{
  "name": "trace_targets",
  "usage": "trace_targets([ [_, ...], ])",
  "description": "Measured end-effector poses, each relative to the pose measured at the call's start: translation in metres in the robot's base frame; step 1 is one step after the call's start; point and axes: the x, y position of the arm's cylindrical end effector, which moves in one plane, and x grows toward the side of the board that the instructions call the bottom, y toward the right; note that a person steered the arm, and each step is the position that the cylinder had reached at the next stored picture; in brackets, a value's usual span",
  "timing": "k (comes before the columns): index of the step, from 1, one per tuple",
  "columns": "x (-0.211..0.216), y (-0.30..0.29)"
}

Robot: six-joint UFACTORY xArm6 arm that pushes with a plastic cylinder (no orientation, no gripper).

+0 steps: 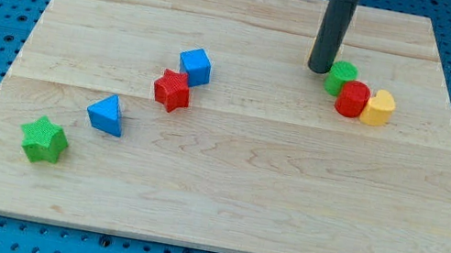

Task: Push yellow hexagon to the left of green circle

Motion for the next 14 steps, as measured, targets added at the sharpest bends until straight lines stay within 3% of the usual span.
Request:
trace_targets([
  [1, -0.002, -0.003],
  [2, -0.006, -0.092],
  [3, -0.05, -0.067],
  [4, -0.056, 0.01],
  [5, -0.08, 0.023],
  [8, -0.015, 0.057],
  [12, -0.03, 0.057],
  [14, 0.002, 0.0],
])
